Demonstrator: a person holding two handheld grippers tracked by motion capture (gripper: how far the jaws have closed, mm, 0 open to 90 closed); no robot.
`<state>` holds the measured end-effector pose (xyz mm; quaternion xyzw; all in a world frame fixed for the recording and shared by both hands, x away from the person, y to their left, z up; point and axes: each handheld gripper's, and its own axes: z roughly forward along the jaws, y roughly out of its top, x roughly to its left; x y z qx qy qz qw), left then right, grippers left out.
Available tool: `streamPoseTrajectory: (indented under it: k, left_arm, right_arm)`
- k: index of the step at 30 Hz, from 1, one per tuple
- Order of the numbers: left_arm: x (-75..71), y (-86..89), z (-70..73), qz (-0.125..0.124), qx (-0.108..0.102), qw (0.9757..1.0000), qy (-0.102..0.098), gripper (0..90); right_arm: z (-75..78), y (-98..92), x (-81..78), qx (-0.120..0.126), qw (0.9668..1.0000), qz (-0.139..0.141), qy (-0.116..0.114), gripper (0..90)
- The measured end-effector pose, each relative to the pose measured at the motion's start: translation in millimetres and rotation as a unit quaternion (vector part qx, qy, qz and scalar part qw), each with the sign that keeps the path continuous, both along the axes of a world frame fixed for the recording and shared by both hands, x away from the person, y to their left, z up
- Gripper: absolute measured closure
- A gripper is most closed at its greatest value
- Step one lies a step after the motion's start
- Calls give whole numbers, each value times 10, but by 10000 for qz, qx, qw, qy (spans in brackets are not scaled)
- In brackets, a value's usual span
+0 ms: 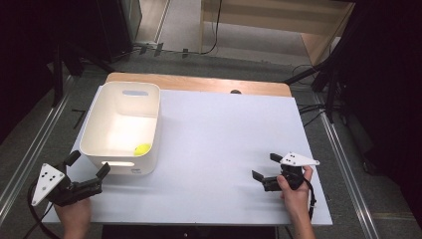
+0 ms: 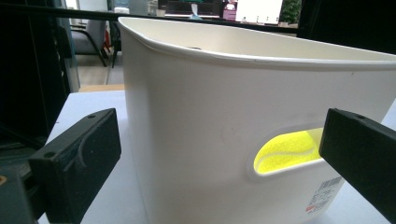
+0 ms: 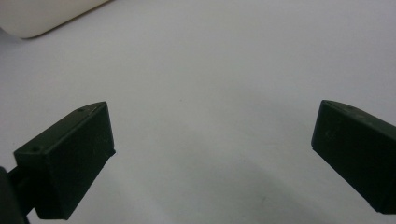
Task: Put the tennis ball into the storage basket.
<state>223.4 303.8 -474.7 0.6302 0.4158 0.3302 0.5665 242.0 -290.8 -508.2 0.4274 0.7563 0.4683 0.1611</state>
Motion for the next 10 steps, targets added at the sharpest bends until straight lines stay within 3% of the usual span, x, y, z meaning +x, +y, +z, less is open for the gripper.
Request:
streamPoseTrajectory:
  k: [10]
  left_arm:
    - [4, -4, 1, -4, -4, 10000, 1, 0]
  right_arm:
    - [-2, -97, -35, 109, 9998, -152, -36, 0]
